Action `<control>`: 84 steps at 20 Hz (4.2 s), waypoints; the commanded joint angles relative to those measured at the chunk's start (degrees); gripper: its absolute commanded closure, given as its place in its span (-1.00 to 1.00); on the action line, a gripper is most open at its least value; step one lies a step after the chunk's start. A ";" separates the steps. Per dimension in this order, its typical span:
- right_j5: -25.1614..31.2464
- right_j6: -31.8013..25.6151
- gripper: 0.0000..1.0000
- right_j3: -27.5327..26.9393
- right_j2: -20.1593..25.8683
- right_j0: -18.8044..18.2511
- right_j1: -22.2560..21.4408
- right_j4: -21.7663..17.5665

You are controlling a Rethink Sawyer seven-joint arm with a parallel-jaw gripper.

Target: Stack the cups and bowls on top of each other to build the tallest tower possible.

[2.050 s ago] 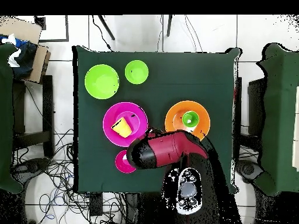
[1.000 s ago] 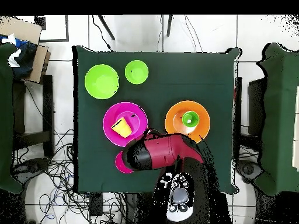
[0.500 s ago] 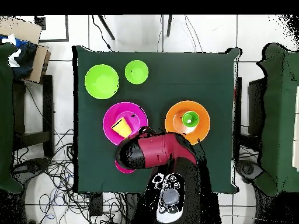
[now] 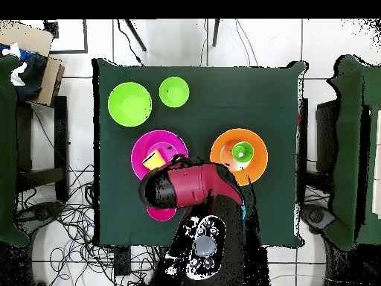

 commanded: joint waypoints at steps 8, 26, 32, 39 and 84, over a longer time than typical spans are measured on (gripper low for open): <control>8.16 8.68 -1.00 -8.81 -0.71 5.66 7.78 5.96; 8.42 7.46 -1.00 -13.13 -4.40 8.96 12.22 11.37; 7.89 7.04 -1.00 -14.23 -4.98 9.45 13.57 12.71; 4.29 7.31 -1.00 -15.10 -5.05 9.43 16.31 13.33; -0.88 7.56 -1.00 -21.16 -6.75 12.06 24.33 17.14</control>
